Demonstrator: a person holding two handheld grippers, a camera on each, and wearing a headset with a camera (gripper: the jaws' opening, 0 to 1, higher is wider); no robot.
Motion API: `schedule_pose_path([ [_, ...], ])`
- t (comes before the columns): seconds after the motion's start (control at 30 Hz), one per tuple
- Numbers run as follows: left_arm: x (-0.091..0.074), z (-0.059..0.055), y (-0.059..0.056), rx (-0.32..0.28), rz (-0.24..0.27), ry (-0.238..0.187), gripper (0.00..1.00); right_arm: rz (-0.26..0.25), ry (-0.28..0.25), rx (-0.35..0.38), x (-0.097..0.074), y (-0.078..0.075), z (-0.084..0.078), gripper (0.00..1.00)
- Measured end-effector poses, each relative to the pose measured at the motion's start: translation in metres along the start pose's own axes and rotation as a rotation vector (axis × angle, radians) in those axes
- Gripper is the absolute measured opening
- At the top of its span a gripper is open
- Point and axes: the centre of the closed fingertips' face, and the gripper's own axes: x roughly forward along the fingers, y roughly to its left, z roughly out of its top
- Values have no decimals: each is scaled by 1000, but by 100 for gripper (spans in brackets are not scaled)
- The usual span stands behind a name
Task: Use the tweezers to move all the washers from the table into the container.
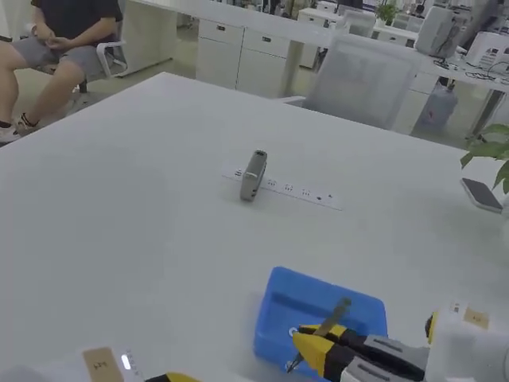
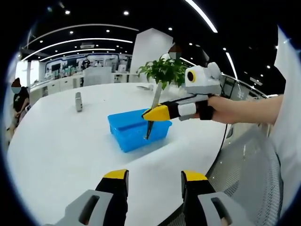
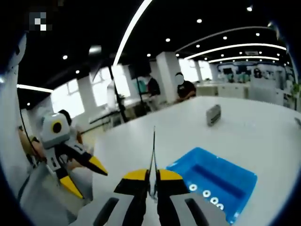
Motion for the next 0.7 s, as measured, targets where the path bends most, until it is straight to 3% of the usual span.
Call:
schedule_pose_path([
  [0.23,0,1,1,-10,0,-5,44,-29,-14,-13,24,-24,10,3],
  [0.5,0,0,1,-21,1,-1,43,-90,25,-18,56,-51,-11,3],
  [0.7,1,-2,-1,-18,-9,10,42,-93,74,-41,67,-56,-25,3],
])
